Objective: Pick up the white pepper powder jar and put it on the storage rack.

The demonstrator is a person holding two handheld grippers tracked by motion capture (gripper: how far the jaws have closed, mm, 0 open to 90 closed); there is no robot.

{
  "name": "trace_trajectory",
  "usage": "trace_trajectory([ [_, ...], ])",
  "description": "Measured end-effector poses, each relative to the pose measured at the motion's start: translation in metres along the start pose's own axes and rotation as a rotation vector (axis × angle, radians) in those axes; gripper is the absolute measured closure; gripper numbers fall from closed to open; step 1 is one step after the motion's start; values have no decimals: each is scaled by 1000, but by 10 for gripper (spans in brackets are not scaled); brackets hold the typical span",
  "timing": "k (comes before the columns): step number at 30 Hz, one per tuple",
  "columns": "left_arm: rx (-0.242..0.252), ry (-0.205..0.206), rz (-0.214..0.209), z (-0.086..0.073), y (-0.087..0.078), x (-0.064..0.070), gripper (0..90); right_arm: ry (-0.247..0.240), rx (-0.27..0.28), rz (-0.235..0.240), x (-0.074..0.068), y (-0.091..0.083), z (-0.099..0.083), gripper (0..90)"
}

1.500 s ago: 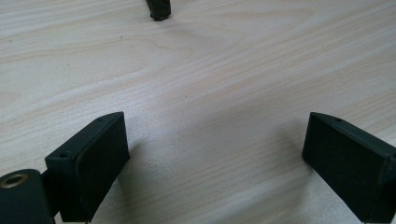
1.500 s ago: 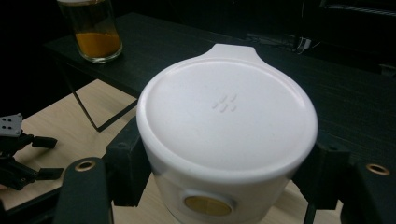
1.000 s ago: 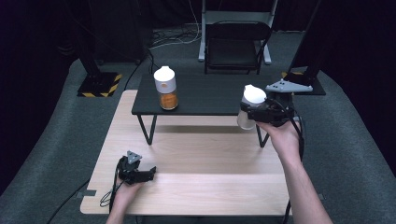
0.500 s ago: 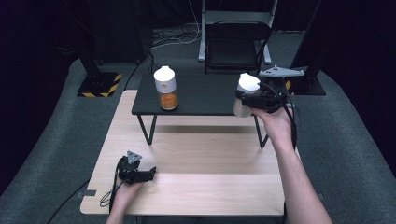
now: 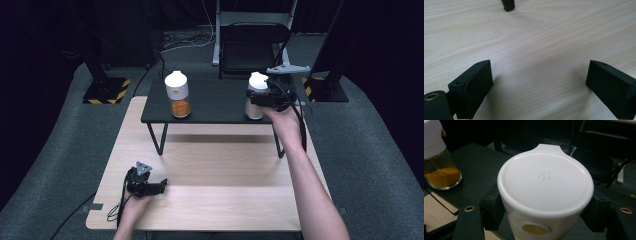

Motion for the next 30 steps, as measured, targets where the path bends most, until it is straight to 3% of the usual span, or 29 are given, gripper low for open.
trace_trajectory([
  [14,0,1,-1,0,0,0,64,22,-7,-20,7,19,5,290],
  [26,1,1,-1,0,0,0,64,24,11,-5,12,17,1,285],
  [30,0,1,-1,0,0,0,64,17,20,-1,12,14,-2,246],
])
Point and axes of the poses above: each handheld gripper's, and its own axes: y roughly forward along the jaws, z roughly out of its top, x roughly to its right, the point moved 1 cm from there along y, roughly forward along the jaws, and after that the axes turned 14 degrees about z, right-handed, at the moved point
